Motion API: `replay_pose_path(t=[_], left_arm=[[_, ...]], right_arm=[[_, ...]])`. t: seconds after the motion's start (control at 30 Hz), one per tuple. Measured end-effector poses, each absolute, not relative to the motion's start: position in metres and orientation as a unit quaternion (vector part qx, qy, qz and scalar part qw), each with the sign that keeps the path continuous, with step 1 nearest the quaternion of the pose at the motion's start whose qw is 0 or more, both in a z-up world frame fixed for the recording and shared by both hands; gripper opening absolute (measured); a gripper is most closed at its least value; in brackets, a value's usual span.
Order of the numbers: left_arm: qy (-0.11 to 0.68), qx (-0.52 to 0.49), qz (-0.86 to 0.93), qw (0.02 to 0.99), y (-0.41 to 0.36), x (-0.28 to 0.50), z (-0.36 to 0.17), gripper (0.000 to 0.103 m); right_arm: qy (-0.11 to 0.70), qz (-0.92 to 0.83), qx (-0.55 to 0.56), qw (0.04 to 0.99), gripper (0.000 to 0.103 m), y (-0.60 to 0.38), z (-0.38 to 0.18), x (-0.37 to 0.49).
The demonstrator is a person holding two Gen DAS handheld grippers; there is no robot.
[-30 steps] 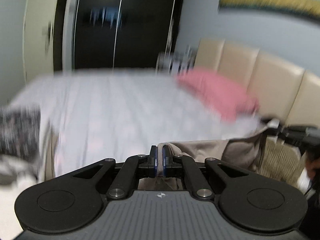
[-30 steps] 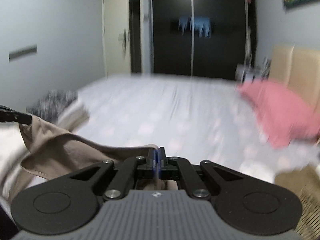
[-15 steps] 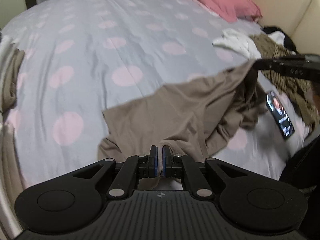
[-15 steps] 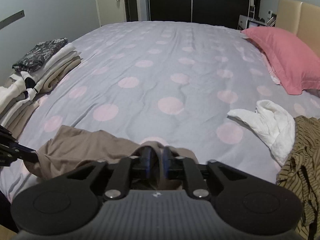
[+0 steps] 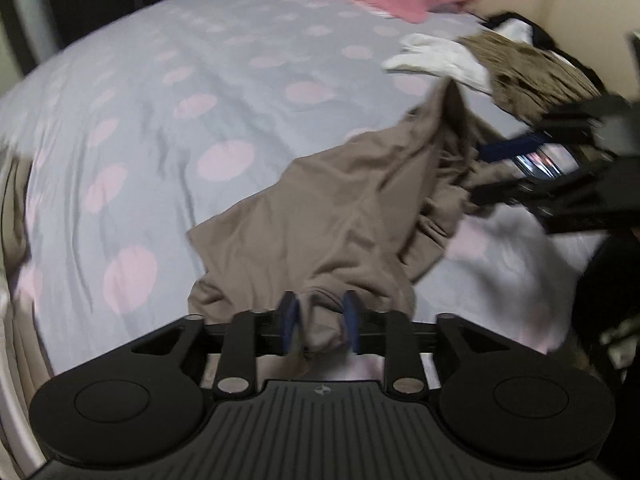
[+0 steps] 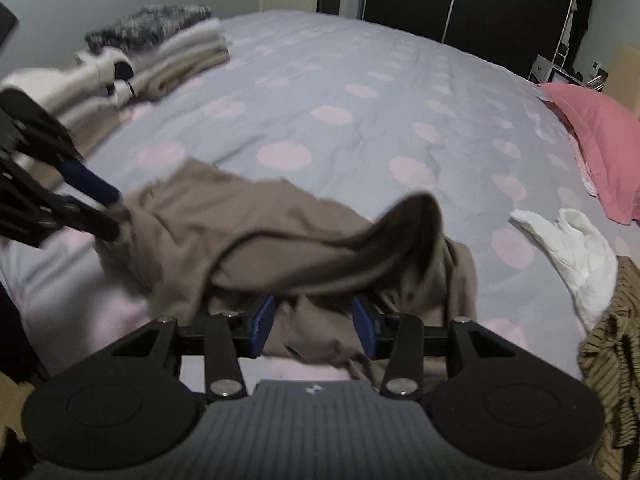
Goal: Fold clothes
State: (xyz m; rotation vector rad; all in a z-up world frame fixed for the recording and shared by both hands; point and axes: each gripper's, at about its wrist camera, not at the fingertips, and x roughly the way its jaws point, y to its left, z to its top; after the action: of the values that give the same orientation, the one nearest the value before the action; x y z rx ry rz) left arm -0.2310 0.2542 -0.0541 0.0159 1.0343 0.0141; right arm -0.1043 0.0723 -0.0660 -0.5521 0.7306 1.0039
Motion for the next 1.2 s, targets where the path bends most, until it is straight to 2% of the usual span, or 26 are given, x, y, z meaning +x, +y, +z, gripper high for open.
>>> replay_pose_path(t=[0.17,0.43,0.57,0.6,0.7,0.83,0.9,0.97,1.03,1.13,1.2], left_arm=[[0.483,0.038,-0.036,0.874,0.233,-0.237,-0.051,0.034],[0.480,0.117,-0.108,0.863,0.196,-0.233,-0.062,0.038],[0.490,0.185,-0.118,0.843,0.189,-0.227,-0.074,0.038],[0.490,0.205,-0.121,0.838,0.187,-0.226,-0.077,0.039],[0.487,0.238,-0.139,0.828,0.181,-0.226,-0.088,0.053],[0.485,0.263,-0.139,0.822,0.176,-0.221,-0.105,0.056],[0.489,0.261,-0.123,0.823,0.178,-0.216,-0.113,0.056],[0.497,0.248,-0.109,0.824,0.182,-0.208,-0.120,0.050],[0.506,0.237,-0.084,0.825,0.188,-0.201,-0.123,0.021],[0.508,0.172,-0.066,0.841,0.204,-0.195,-0.108,0.008],[0.495,0.119,-0.053,0.859,0.218,-0.196,-0.091,0.007]], right_arm=[[0.354,0.434,-0.263,0.786,0.043,0.056,-0.072,-0.086],[0.318,0.458,-0.317,0.767,0.034,0.043,-0.077,-0.071],[0.298,0.484,-0.375,0.733,0.037,0.057,-0.083,-0.070],[0.298,0.487,-0.382,0.727,0.038,0.060,-0.085,-0.068],[0.298,0.495,-0.400,0.711,0.043,0.069,-0.093,-0.061],[0.299,0.498,-0.399,0.709,0.043,0.080,-0.104,-0.053],[0.303,0.499,-0.390,0.712,0.039,0.081,-0.107,-0.050],[0.307,0.500,-0.381,0.715,0.016,0.083,-0.109,-0.048],[0.299,0.497,-0.380,0.721,0.010,0.082,-0.106,-0.049],[0.289,0.489,-0.361,0.740,0.008,0.078,-0.094,-0.048],[0.283,0.488,-0.343,0.751,0.008,0.073,-0.082,-0.049]])
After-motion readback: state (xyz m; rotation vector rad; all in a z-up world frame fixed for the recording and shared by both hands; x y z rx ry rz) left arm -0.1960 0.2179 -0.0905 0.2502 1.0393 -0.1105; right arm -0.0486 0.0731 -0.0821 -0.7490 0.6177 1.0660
